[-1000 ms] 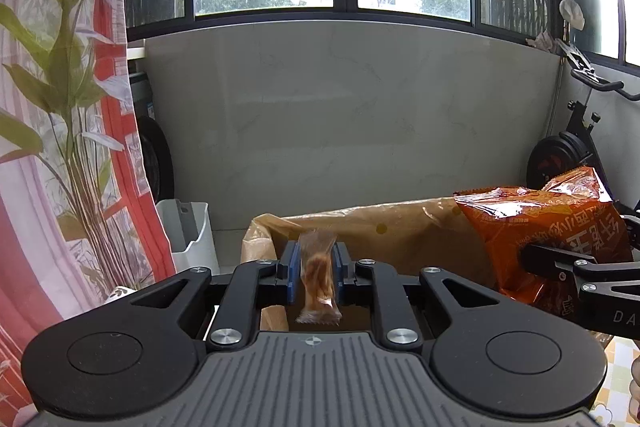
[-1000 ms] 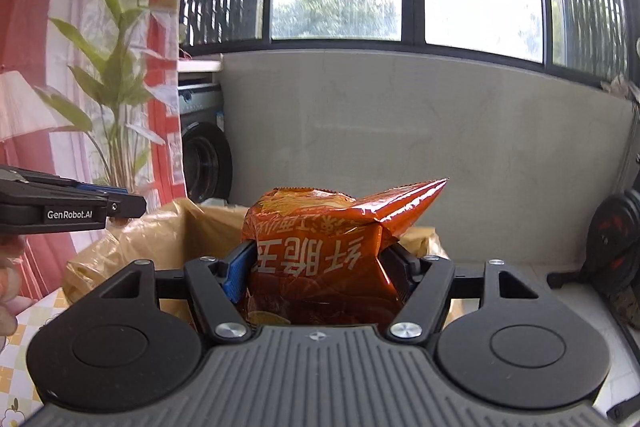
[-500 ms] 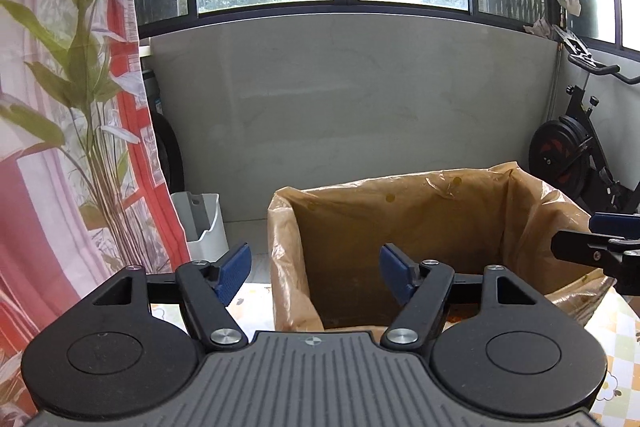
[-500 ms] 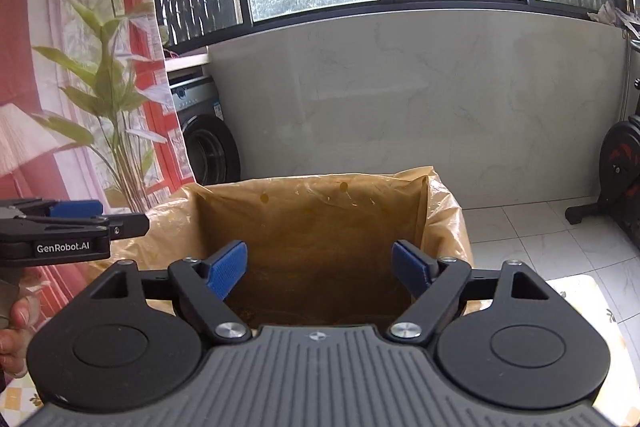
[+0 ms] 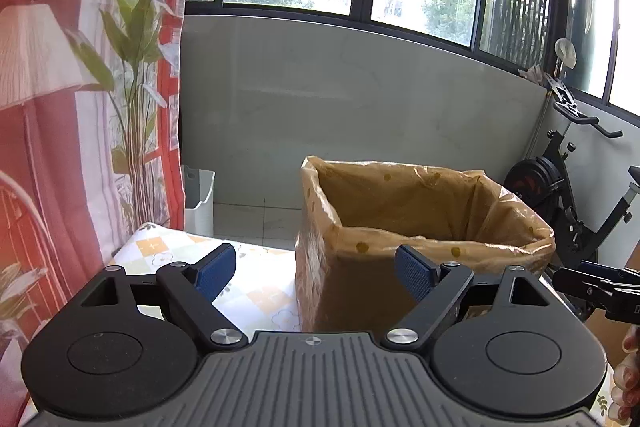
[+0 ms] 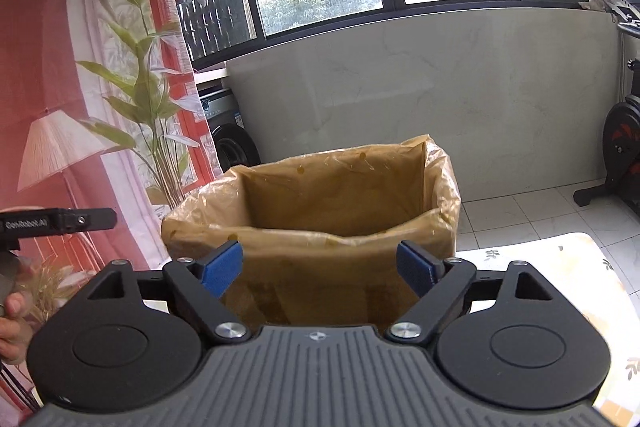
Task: Organize snacks
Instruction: 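Move both open tools back down to the snack pile beside the box, then close left tool on the large white-green snack bag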
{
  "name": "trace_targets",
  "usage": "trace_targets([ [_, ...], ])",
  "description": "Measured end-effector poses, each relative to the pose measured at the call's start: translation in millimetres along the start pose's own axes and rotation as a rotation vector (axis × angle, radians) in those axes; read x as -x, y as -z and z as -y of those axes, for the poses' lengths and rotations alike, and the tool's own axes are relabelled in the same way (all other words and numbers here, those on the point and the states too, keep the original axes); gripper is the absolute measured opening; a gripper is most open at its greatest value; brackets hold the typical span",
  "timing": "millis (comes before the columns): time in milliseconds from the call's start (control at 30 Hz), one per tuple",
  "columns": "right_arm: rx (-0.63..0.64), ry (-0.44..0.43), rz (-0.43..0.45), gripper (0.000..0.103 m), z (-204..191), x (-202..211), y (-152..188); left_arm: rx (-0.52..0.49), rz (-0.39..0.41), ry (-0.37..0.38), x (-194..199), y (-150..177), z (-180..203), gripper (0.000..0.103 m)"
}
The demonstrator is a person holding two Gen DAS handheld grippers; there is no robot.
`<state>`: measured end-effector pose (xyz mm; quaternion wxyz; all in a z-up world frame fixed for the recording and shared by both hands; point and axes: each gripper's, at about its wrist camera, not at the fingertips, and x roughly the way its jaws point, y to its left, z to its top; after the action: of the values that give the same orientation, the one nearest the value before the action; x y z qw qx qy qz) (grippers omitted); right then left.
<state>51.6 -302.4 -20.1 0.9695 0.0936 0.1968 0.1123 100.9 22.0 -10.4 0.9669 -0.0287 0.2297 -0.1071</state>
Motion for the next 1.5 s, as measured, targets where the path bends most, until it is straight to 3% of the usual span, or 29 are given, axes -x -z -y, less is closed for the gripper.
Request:
trace_targets([
  [333,-0.022,0.023,-0.06,0.086,-18,7,59,0.05,-0.101,0.004,22,61,-12,0.088],
  [500,0.01,0.058,-0.092,0.086,-25,7,89,0.034,-0.186,-0.024,25,94,-11,0.088],
  [633,-0.023,0.08,-0.129,0.086,-21,8,110,-0.009,-0.216,-0.017,27,114,-6,0.088],
  [767,-0.019,0.1,-0.164,0.086,-22,9,126,0.014,-0.245,0.01,25,126,-3,0.088],
  [967,-0.002,0.104,-0.169,0.086,-23,13,131,0.07,-0.31,0.012,28,142,-2,0.087],
  [1167,0.023,0.093,-0.173,0.086,-28,5,132,0.178,-0.414,0.068,21,160,-5,0.087],
  [1300,0.097,0.089,-0.152,0.086,-36,-8,123,0.242,-0.418,0.073,16,164,-9,0.086],
  [1500,0.181,0.055,-0.224,0.086,-46,-28,126,0.296,-0.427,0.077,11,169,-11,0.086],
])
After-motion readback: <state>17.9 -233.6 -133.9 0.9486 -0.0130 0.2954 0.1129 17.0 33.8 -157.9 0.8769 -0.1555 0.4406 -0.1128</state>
